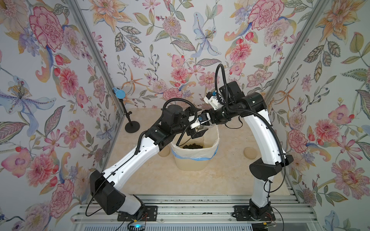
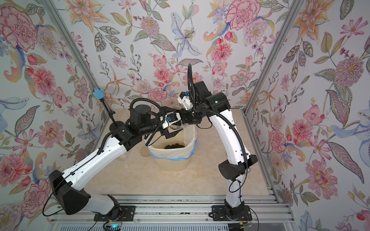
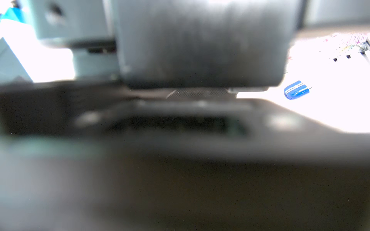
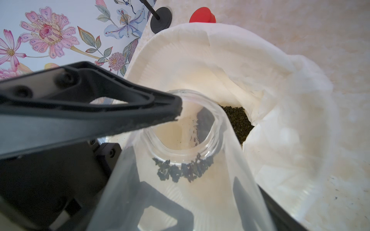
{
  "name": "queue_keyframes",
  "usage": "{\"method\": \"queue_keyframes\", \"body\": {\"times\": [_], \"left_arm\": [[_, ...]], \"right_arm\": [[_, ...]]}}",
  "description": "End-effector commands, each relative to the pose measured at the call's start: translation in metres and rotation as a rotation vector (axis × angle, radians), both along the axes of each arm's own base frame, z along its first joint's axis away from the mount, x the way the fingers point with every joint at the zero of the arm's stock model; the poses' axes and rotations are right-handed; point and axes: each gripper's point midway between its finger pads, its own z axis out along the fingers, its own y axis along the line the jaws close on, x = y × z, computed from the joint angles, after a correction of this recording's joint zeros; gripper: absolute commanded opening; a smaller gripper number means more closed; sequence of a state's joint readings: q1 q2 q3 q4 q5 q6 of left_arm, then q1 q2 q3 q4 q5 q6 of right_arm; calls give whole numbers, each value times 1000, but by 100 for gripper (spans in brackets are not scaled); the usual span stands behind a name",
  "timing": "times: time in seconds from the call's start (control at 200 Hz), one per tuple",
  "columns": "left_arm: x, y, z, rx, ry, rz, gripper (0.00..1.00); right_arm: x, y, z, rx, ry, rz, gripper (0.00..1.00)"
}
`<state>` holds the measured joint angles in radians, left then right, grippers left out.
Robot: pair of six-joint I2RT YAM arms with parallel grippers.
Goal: Empty moldy tea leaves from jars
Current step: Pour the moldy tea leaves from the jar into the trash bin.
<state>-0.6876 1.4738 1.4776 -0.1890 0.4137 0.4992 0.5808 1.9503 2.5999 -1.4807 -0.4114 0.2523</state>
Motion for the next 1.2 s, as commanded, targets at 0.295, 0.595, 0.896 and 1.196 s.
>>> {"method": "queue_keyframes", "body": {"times": [0.295, 0.595, 0.896, 1.196], "left_arm": [[16, 1, -13, -18, 84, 92, 99], [21, 5, -20, 26, 113, 129, 100], [16, 5, -28, 37, 89, 101, 99], [21, 7, -40, 101, 76, 107, 100]], "right_arm": [[-24, 12, 32, 109, -38, 63, 43], [-26, 9, 34, 108, -43, 55, 43], [-31, 15, 39, 153, -24, 89, 43], [-39, 16, 42, 180, -3, 117, 41]]}}
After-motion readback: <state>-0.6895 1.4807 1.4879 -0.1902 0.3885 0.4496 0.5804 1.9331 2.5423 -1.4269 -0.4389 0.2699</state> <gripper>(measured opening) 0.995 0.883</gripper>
